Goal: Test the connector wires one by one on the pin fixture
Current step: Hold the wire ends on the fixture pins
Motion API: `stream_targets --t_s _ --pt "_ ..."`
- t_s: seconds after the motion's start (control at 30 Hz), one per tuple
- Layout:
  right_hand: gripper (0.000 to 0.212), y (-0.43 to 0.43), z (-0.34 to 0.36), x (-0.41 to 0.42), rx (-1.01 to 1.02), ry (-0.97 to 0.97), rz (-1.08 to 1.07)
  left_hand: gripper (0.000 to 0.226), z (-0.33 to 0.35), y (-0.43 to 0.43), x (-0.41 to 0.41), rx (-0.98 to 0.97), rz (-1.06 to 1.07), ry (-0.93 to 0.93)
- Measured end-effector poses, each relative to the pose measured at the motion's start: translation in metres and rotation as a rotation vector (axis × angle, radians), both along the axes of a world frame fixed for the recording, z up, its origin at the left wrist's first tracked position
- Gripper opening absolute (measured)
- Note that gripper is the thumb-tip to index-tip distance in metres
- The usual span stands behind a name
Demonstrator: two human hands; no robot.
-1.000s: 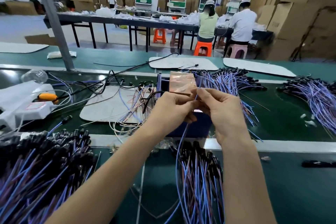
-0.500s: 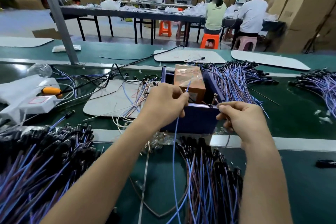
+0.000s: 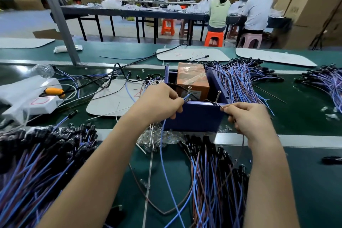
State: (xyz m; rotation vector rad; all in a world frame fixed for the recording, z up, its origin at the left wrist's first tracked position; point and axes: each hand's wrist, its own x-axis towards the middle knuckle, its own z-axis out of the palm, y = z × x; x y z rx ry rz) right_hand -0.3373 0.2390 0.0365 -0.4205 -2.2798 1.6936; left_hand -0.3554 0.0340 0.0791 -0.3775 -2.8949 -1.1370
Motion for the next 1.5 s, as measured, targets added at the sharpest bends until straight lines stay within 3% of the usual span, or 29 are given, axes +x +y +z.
stream_targets --t_s 0.8,1.5 --pt "0.014 0.004 -0.0026 -0.0007 -0.051 0.003 0.02 0.033 -0.0082 -0.0006 -0.0048 -0.134 -0.032 -0.086" --pt "0.016 -0.0012 0.0044 0.0042 0.002 -0.048 0.013 0.03 -0.0081 0.0005 -0.0023 -0.126 -0.039 -0.057"
